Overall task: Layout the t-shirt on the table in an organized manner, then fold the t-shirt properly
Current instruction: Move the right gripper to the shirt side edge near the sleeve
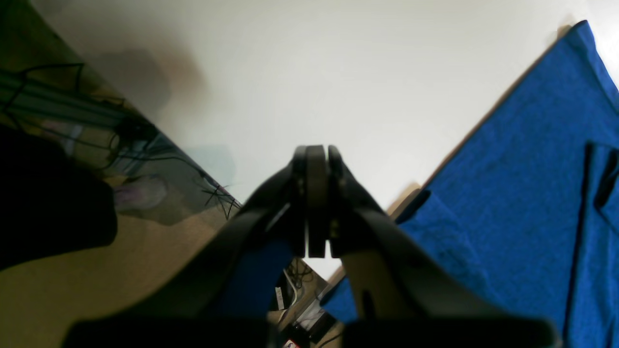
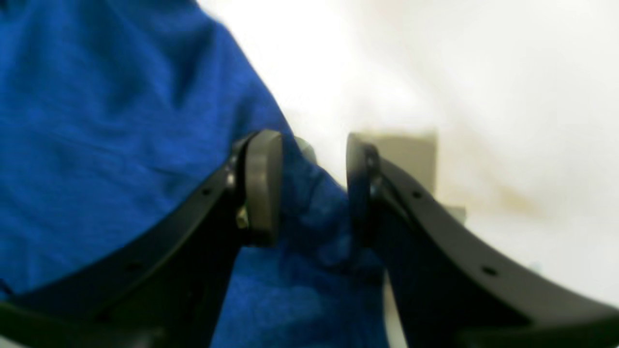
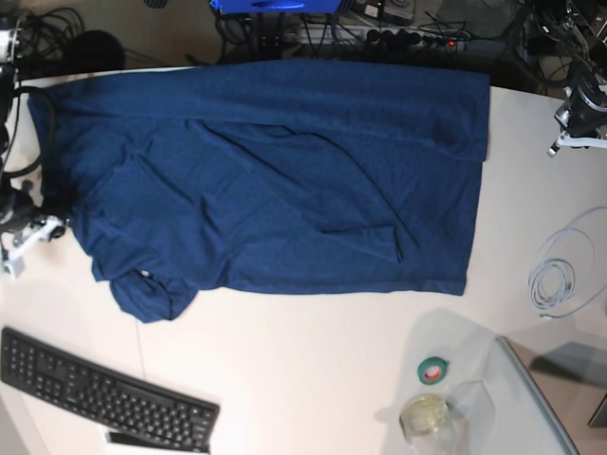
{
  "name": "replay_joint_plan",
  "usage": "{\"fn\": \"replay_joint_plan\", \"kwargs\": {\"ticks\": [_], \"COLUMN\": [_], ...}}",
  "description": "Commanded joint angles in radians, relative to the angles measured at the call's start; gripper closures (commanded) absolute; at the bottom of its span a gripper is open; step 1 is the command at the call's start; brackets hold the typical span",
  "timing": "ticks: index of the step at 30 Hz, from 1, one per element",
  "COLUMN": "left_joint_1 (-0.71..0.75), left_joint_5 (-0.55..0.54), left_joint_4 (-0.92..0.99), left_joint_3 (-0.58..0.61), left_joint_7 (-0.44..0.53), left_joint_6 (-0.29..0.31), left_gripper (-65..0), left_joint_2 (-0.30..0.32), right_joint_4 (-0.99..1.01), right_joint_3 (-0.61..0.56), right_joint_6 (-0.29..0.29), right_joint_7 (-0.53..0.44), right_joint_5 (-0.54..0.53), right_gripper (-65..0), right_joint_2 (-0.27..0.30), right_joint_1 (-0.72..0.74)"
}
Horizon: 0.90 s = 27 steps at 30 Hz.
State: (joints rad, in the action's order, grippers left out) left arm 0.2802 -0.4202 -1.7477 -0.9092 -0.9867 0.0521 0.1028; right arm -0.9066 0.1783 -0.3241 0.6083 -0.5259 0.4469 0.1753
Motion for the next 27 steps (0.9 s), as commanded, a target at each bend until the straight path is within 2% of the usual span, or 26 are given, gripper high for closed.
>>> {"fn": "replay_joint_plan", "kwargs": {"ticks": [1, 3, 15, 20, 27], "left_joint_1": [0.000, -0.002, -0.006, -0.006, -0.002], "left_joint_5": [-0.006, -0.006, -0.006, -0.006, -0.006], "left_joint_4": [-0.014, -0.014, -0.016, -0.016, -0.016], "left_joint_3": [-0.006, -0.006, 0.000, -0.001, -0.006], "left_joint_7": [0.019, 0.019, 0.019, 0.019, 0.021], "left_joint_6": [-0.001, -0.001, -0.001, -0.001, -0.001], "left_gripper": [0.0, 0.0, 0.0, 0.0, 0.0], "left_joint_2": [0.015, 0.015, 0.015, 0.015, 0.015], "right_joint_4": [-0.038, -0.056, -0.062, -0.059, -0.056], "right_joint_3": [0.020, 0.017, 0.014, -0.036, -0.007], "right_joint_6": [0.000, 0.000, 0.000, 0.000, 0.000], "right_joint_7": [0.011, 0.049, 0.098, 0.098, 0.097], "right_joint_5": [-0.006, -0.004, -0.001, -0.001, -0.001], "right_gripper": [-21.0, -21.0, -20.9, -20.6, -20.4], "right_joint_2": [0.028, 0.028, 0.005, -0.020, -0.020], "right_joint_1": [0.017, 0.019, 0.017, 0.020, 0.033]}}
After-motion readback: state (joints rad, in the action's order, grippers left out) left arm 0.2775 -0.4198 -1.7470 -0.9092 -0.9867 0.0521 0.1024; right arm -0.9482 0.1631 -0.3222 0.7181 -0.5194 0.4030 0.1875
